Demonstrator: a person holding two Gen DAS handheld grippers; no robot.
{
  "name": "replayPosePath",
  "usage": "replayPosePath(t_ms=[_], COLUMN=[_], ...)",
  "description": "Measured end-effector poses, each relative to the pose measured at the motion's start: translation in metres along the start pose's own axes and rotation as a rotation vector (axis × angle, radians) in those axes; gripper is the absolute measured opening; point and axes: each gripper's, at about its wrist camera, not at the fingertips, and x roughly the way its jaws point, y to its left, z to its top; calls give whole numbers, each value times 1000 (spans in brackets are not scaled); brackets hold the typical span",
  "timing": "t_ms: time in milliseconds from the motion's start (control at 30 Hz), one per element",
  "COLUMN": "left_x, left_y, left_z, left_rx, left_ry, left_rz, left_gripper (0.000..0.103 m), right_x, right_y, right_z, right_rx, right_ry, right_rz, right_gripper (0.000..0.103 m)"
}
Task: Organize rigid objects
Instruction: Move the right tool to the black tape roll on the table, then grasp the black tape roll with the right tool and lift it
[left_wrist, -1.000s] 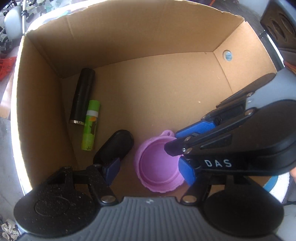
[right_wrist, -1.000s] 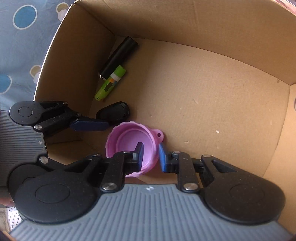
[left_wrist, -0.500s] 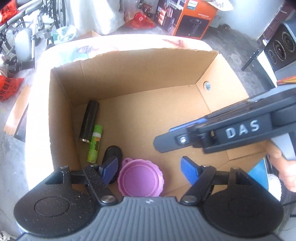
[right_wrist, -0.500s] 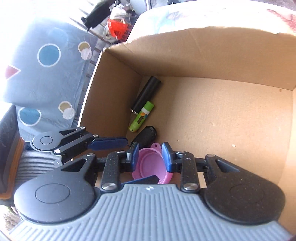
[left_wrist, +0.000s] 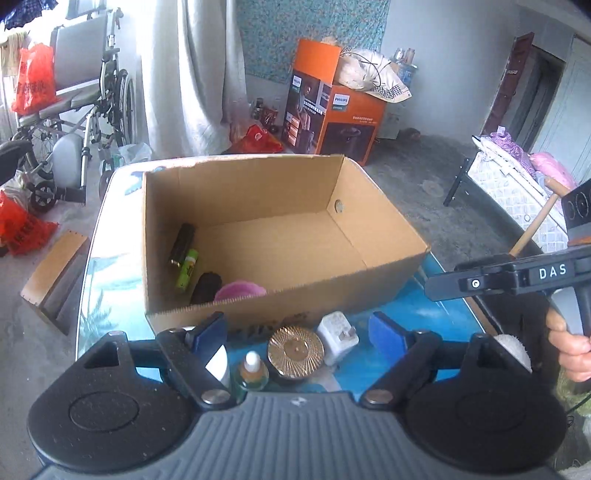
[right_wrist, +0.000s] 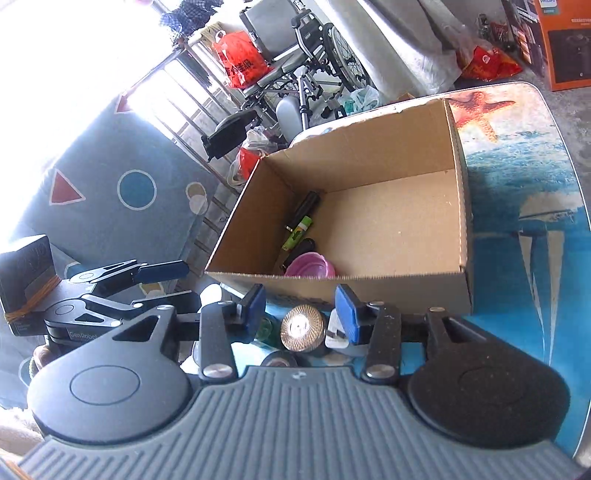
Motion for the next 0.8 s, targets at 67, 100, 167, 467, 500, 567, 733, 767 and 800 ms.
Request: replayPosePath(t_ms=[67, 100, 167, 467, 500, 567, 733, 767, 800], left_x=[11, 16, 28, 73, 76, 81, 81, 81, 82], left_y=[-5, -9, -16, -22, -23, -23, -17, -15, -13], left_z=[-23, -33, -48, -93, -95, -99, -101, -102, -103], left_rx=[5, 14, 51, 139, 148, 158, 141, 136, 127], left_ry=[22, 39, 67, 173, 175, 183, 163, 158, 153], left_rz=[25, 52, 108, 195, 200, 205, 180, 175, 166], left_gripper=[85, 85, 85, 84, 84, 79, 77, 76, 75], right_x=[12, 25, 50, 139, 143, 153, 168, 171, 175], right_y=[2, 3, 5, 29, 32, 40, 51, 54, 57], right_z=[-28, -42, -62, -90, -90, -90, -86, -86, -86], right_rx=[11, 13, 22, -65, -82, -123, -204, -221, -237], right_ry=[9, 23, 53, 154, 159, 170, 185, 185, 186], right_rz=[-6, -5, -22, -103, -112, -137, -172, -182, -188], right_gripper=[42, 42, 42, 41, 41, 40, 32, 31, 29])
